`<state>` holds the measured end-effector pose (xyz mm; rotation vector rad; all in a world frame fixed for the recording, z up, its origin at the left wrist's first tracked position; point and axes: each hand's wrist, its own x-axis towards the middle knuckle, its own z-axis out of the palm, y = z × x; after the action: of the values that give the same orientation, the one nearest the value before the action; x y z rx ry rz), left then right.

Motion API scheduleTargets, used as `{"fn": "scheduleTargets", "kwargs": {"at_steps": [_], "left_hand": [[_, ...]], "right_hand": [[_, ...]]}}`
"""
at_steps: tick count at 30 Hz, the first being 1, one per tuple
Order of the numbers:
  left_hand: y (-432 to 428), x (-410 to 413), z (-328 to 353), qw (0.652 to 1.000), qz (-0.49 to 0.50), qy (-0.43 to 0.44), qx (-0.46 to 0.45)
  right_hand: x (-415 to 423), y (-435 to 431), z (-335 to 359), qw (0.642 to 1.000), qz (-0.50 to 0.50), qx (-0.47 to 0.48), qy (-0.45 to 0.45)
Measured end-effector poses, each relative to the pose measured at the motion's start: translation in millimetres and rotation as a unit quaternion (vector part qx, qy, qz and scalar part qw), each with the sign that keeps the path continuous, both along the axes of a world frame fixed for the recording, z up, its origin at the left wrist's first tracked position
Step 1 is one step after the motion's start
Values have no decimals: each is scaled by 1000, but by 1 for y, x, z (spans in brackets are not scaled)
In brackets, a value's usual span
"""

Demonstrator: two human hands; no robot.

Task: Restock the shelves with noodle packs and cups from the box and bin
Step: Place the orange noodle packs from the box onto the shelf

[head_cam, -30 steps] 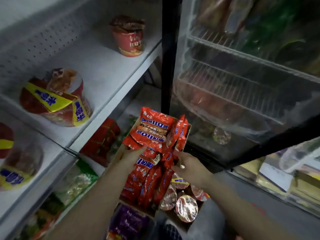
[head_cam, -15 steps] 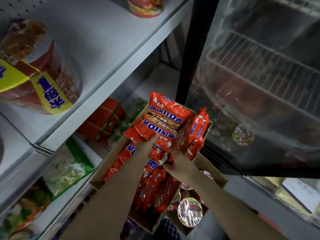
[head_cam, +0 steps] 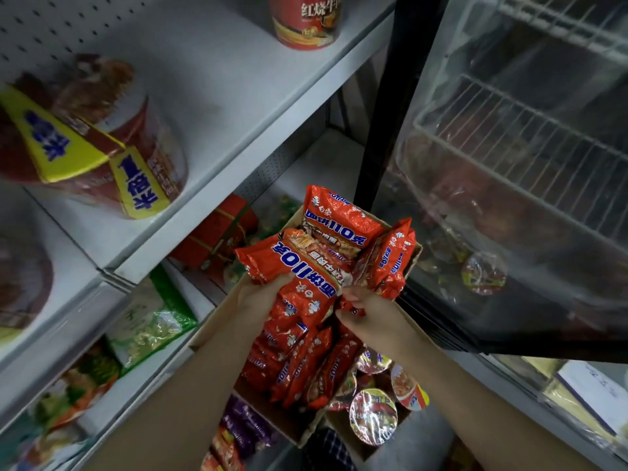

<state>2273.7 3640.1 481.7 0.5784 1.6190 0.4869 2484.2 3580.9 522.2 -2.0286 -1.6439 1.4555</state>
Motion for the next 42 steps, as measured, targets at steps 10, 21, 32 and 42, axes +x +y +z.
{"fn": "scheduleTargets", "kwargs": {"at_steps": [10,21,32,42], "left_hand": [[-80,-120,112,958,-274,-82,7],[-255,-268,258,894,-447,-24,-19],[-526,-460,316,970,36,150,190],[-645,-487,346,963,135,13,234]], "right_hand": [[-51,-29,91,996,68,27,44],[-230,-184,196,939,271,-162,138],[-419,-323,223,916,249,-127,289],[-562,-362,300,869,327,-109,356]]}}
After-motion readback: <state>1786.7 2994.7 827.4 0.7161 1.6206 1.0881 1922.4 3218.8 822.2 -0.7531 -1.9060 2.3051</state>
